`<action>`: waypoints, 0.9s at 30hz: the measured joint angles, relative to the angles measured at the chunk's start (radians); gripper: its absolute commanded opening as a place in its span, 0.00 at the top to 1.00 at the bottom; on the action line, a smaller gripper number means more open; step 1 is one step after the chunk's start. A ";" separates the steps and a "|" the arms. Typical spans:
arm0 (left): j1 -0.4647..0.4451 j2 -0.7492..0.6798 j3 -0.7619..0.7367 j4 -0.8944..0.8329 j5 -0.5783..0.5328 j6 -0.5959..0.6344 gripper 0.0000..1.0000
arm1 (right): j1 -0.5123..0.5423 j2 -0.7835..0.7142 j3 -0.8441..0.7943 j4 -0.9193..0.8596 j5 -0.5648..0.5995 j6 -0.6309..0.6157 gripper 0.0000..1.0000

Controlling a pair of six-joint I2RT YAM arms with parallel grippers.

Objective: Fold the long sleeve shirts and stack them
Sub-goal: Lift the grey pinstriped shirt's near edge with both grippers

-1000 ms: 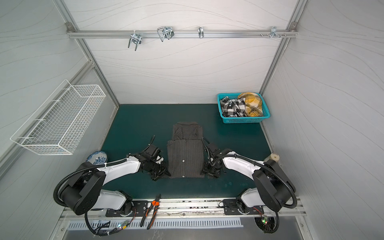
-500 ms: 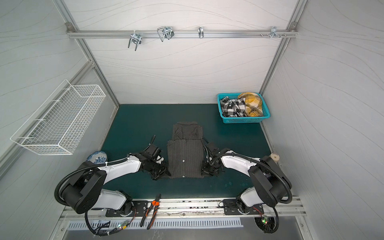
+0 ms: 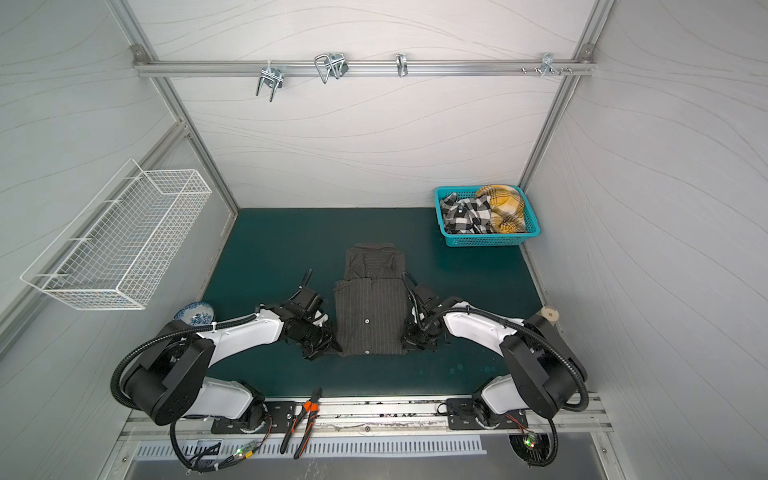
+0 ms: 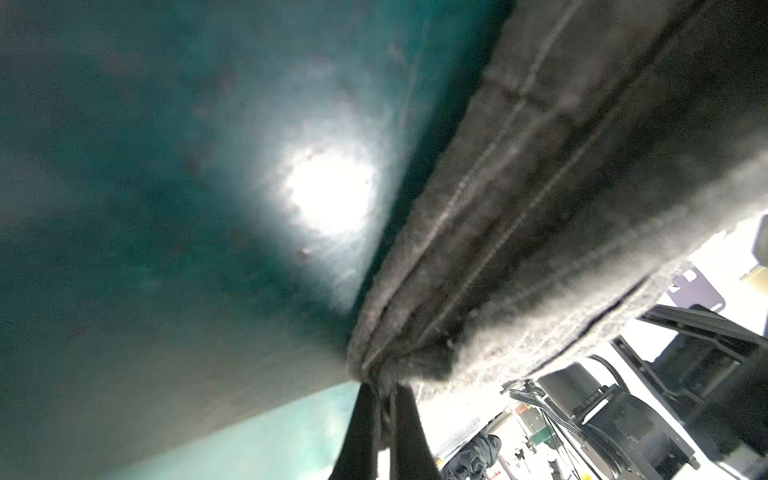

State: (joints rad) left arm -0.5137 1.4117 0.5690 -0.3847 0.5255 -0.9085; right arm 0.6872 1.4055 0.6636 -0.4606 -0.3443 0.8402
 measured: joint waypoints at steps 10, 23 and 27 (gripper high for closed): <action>-0.023 -0.080 0.010 -0.072 -0.048 0.038 1.00 | 0.013 -0.114 0.034 -0.062 -0.005 -0.005 1.00; -0.037 -0.079 0.034 -0.097 -0.055 0.043 1.00 | 0.022 -0.098 0.042 -0.077 0.020 -0.029 1.00; -0.038 -0.077 0.035 -0.097 -0.055 0.041 1.00 | 0.023 -0.098 0.042 -0.080 0.026 -0.029 1.00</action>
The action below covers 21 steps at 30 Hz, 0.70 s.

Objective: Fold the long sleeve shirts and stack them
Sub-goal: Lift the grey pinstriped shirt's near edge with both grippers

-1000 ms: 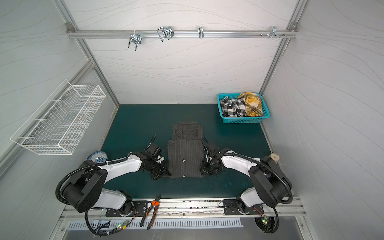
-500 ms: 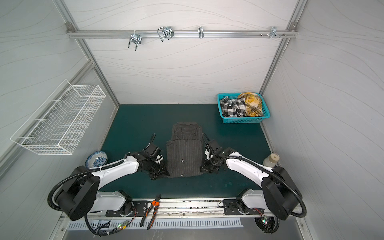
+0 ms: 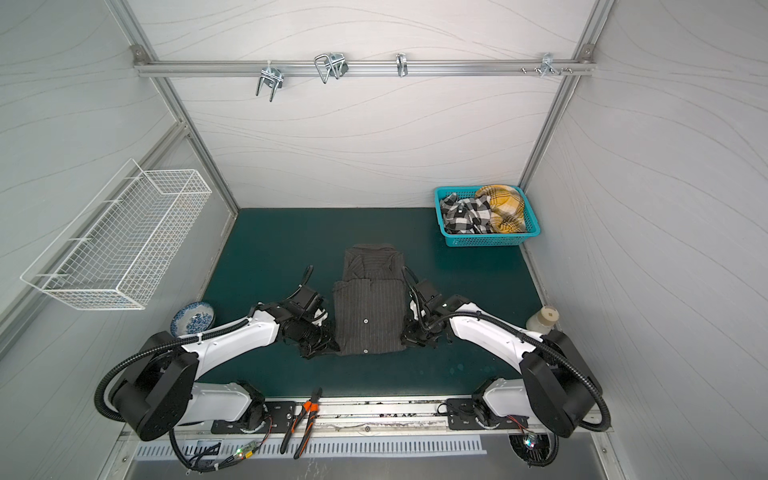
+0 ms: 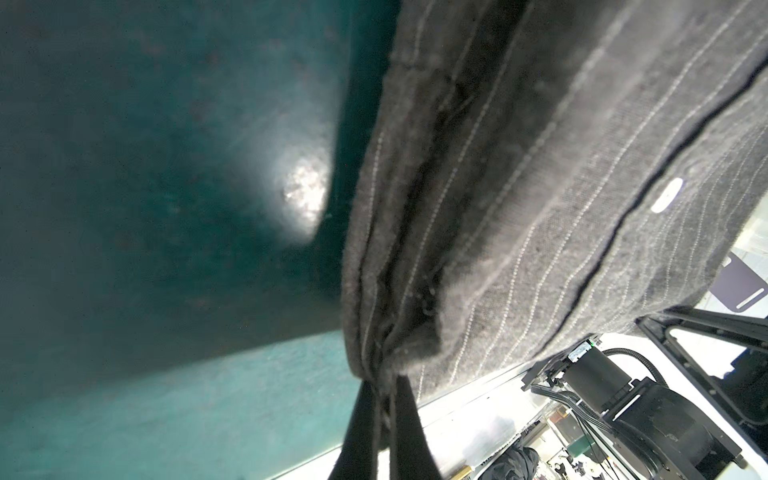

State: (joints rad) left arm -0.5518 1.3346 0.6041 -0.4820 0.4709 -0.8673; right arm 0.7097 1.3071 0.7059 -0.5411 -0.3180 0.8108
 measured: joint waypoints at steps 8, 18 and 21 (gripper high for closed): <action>-0.003 0.009 0.000 -0.003 0.011 -0.002 1.00 | 0.011 -0.002 0.000 -0.017 0.014 0.000 1.00; -0.086 -0.071 -0.001 -0.087 0.015 -0.013 1.00 | 0.096 -0.110 -0.018 -0.087 0.051 0.029 1.00; -0.111 -0.140 -0.003 -0.120 0.015 -0.036 1.00 | 0.123 -0.181 -0.032 -0.114 0.061 0.054 1.00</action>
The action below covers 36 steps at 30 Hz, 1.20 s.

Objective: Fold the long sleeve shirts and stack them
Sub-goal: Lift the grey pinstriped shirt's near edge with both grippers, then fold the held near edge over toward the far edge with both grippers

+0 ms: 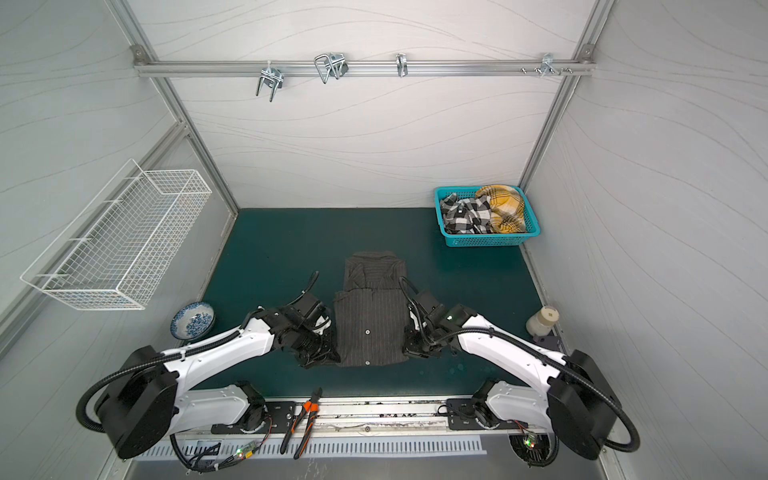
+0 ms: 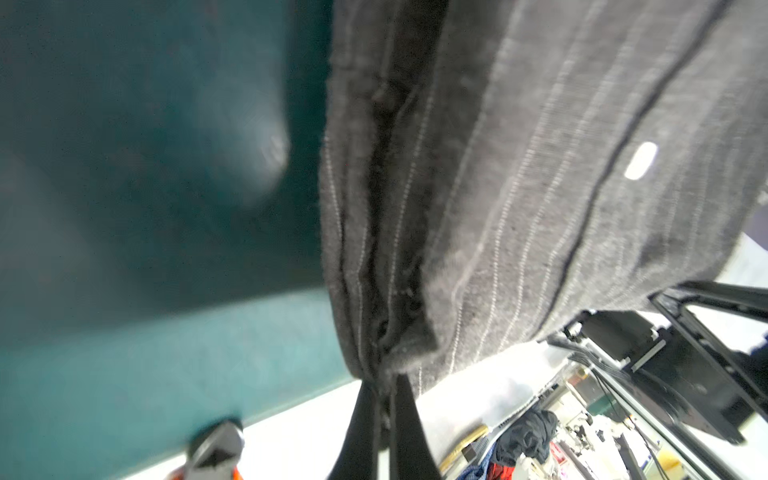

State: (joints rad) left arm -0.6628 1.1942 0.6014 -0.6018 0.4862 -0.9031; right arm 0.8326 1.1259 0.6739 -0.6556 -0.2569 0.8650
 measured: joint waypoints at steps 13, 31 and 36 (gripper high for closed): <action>-0.016 -0.163 0.153 -0.092 0.000 -0.142 1.00 | -0.002 -0.160 0.147 -0.160 0.058 0.046 1.00; 0.389 1.178 1.569 -0.209 0.019 0.078 0.46 | -0.585 1.077 1.397 -0.195 -0.122 -0.261 0.43; 0.415 1.019 1.333 -0.233 -0.008 0.106 0.55 | -0.558 0.986 1.299 -0.211 -0.057 -0.311 0.48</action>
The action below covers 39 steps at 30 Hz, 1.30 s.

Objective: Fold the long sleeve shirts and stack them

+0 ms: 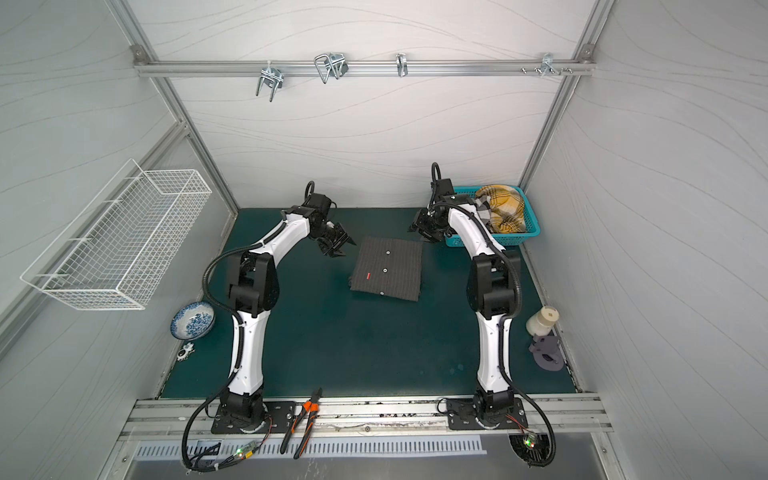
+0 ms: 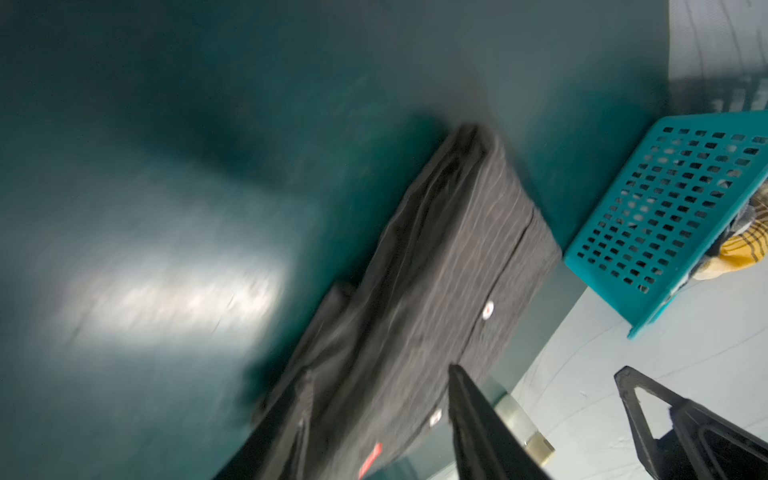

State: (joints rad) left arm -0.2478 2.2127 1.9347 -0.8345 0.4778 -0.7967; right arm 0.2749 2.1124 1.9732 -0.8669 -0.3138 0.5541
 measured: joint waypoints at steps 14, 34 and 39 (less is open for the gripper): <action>-0.120 -0.085 -0.279 0.164 0.063 0.026 0.89 | 0.112 -0.098 -0.380 0.057 0.033 -0.103 0.66; -0.135 -0.621 -0.907 0.269 0.007 0.028 0.39 | 0.249 -0.412 -0.752 0.125 0.127 -0.100 0.36; -0.060 -0.718 -0.956 0.350 0.016 0.072 0.23 | 0.214 -0.525 -0.818 0.148 0.088 -0.090 0.28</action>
State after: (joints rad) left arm -0.3077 1.4944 0.9791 -0.4847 0.4934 -0.7250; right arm 0.4889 1.5875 1.1557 -0.7189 -0.2260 0.4641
